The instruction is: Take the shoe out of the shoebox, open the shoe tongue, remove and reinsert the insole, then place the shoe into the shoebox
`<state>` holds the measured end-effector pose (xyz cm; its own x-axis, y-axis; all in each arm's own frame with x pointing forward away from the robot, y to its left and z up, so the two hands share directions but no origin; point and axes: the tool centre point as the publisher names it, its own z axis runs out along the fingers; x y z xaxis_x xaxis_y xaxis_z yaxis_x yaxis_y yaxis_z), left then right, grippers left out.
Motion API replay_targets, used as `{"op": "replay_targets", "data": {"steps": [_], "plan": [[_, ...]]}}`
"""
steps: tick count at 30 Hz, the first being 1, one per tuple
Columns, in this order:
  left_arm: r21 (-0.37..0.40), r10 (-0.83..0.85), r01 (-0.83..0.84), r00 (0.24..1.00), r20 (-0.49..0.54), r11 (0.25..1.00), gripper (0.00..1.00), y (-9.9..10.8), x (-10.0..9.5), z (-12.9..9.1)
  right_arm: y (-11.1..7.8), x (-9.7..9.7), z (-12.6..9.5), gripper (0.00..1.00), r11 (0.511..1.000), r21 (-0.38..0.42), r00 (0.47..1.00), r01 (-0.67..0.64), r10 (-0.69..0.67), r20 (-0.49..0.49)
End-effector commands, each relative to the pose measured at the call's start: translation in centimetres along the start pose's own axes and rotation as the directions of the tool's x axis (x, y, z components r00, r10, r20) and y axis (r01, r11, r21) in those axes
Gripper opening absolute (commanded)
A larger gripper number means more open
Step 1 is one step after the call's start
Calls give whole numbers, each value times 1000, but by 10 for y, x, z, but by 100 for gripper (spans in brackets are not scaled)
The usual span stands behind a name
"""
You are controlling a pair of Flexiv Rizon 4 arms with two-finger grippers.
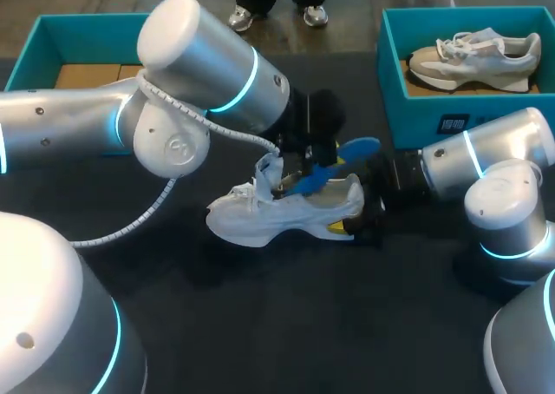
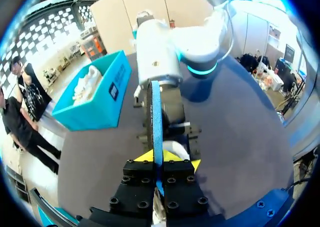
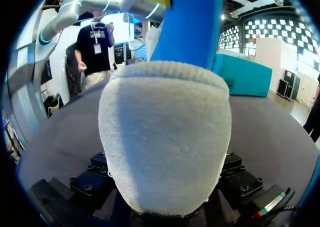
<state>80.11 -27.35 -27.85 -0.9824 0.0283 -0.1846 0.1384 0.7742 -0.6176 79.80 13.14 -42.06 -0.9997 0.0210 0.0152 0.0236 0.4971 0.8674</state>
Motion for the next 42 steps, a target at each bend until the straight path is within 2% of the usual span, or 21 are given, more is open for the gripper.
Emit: {"op": "replay_targets", "data": {"steps": [1,21,24,42], "plan": [[39,13,-12,1000,-15,999,0,-10,-2,-13,-1,0,4,0,1000,2,1000,0,0,0],[237,102,-114,993,61,965,0,-78,1,-79,-1,0,4,0,1000,2,1000,0,0,0],[272,101,-98,995,5,957,0,-82,1,-88,-1,0,4,0,1000,2,1000,0,0,0],[272,101,-98,995,5,957,0,-82,1,-88,-1,0,4,0,1000,2,1000,0,0,0]]}}
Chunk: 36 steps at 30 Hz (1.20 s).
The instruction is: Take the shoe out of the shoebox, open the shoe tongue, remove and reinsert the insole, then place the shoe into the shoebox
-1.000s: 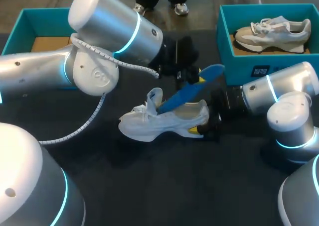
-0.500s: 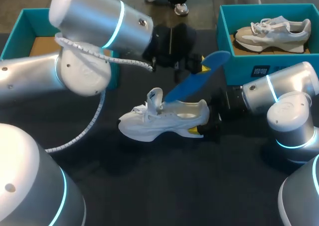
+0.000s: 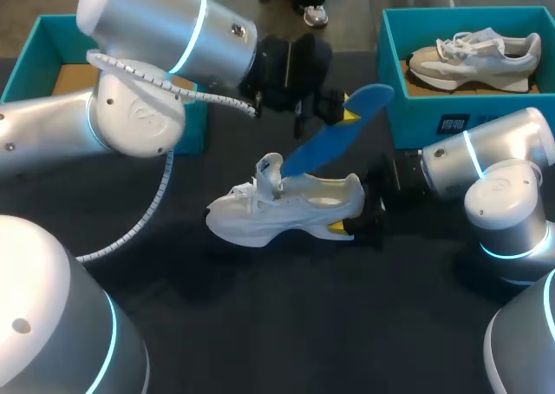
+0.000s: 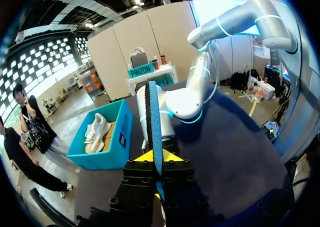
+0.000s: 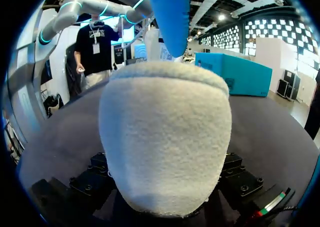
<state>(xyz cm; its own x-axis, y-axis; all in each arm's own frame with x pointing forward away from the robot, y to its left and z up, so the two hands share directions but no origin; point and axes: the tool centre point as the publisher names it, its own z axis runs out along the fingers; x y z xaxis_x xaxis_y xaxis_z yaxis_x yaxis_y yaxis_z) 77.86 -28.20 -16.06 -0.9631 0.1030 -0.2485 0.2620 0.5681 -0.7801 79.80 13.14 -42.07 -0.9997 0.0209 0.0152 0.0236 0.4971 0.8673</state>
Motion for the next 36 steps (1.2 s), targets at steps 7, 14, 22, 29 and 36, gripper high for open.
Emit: {"op": "replay_targets", "data": {"steps": [7,14,22,29,36], "plan": [[33,-93,93,995,-23,995,0,-6,1,-11,-1,0,4,0,1000,2,1000,0,0,0],[95,-206,213,976,-73,972,0,-31,3,-35,-1,0,4,0,1000,2,1000,0,0,0],[180,-374,430,885,-277,885,0,-57,16,-60,-1,0,4,0,1000,2,1000,0,0,0],[214,-430,528,822,-373,822,0,-75,30,-81,-1,0,4,0,1000,2,1000,0,0,0],[301,-519,633,766,-380,714,0,-98,40,-105,-1,0,4,0,1000,2,1000,0,0,0]]}}
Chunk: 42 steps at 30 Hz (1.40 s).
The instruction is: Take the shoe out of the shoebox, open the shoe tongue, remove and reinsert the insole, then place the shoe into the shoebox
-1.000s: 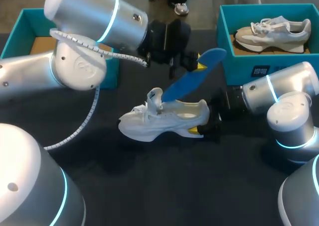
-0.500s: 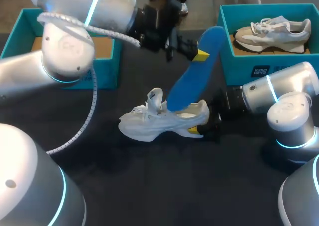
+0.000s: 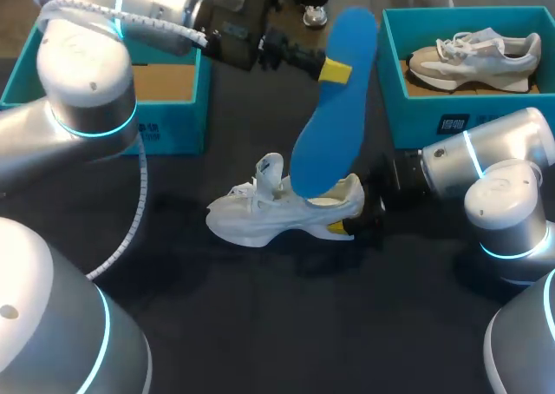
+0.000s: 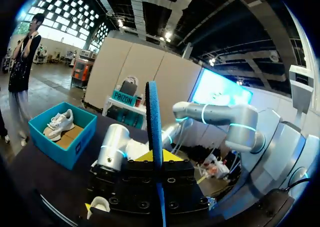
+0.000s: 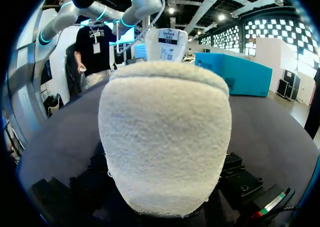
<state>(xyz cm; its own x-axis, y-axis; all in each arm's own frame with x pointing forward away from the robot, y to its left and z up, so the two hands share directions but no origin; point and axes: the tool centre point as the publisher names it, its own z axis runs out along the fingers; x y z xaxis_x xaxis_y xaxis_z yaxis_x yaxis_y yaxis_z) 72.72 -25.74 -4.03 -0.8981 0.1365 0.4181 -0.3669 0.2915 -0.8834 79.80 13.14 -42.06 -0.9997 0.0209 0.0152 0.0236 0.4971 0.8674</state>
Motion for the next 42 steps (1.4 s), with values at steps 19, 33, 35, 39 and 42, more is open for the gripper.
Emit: {"op": "replay_targets", "data": {"steps": [19,33,35,39,42], "plan": [[194,-222,236,971,-93,952,0,-27,87,-33,-1,0,4,0,1000,2,1000,0,0,0],[288,-170,209,973,-155,934,0,-50,134,-29,-1,0,4,0,1000,2,1000,0,0,0],[285,-174,215,971,-163,934,0,-53,140,-25,-1,0,4,0,1000,2,1000,0,0,0],[286,-195,248,960,-200,926,0,-59,149,-23,-1,0,4,0,1000,2,1000,0,0,0],[279,-208,261,956,-207,924,0,-60,156,-24,-1,0,4,0,1000,2,1000,0,0,0]]}}
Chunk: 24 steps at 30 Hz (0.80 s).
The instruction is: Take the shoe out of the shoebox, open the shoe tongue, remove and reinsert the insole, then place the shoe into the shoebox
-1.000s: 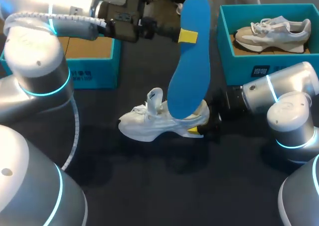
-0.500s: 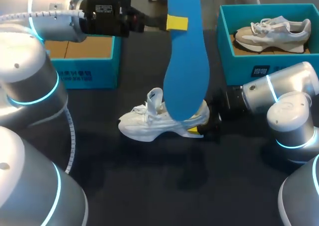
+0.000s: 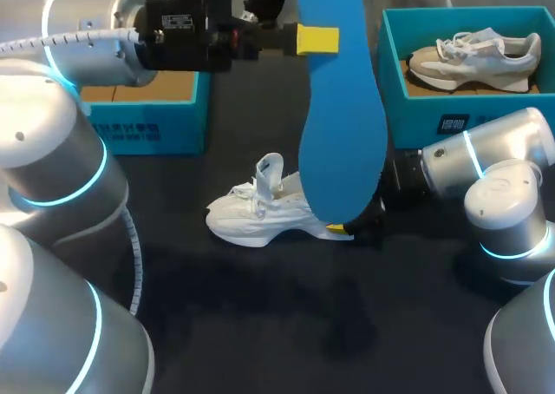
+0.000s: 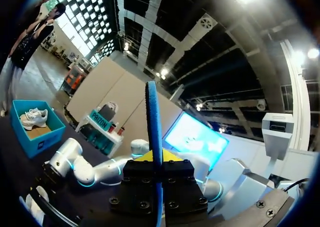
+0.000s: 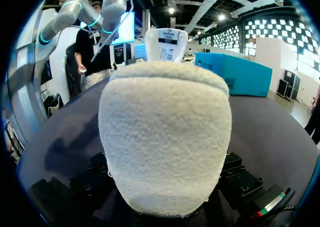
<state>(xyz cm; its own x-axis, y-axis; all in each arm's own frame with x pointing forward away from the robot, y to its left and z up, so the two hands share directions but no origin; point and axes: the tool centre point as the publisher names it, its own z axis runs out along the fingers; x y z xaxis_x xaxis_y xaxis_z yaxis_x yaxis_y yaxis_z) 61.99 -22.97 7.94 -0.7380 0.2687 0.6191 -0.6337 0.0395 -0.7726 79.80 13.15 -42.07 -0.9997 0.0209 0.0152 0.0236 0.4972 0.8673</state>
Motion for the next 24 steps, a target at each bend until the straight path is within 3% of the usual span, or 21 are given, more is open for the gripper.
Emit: {"op": "replay_targets", "data": {"steps": [1,11,24], "plan": [[3,-24,24,1000,-2,1000,0,1,7,3,-1,0,4,0,1000,2,1000,0,0,0],[9,-13,13,1000,2,1000,0,8,22,-3,-1,0,4,0,1000,2,1000,0,0,0],[29,-5,4,999,33,1000,0,14,24,-8,-1,0,4,0,1000,2,1000,0,0,0]]}}
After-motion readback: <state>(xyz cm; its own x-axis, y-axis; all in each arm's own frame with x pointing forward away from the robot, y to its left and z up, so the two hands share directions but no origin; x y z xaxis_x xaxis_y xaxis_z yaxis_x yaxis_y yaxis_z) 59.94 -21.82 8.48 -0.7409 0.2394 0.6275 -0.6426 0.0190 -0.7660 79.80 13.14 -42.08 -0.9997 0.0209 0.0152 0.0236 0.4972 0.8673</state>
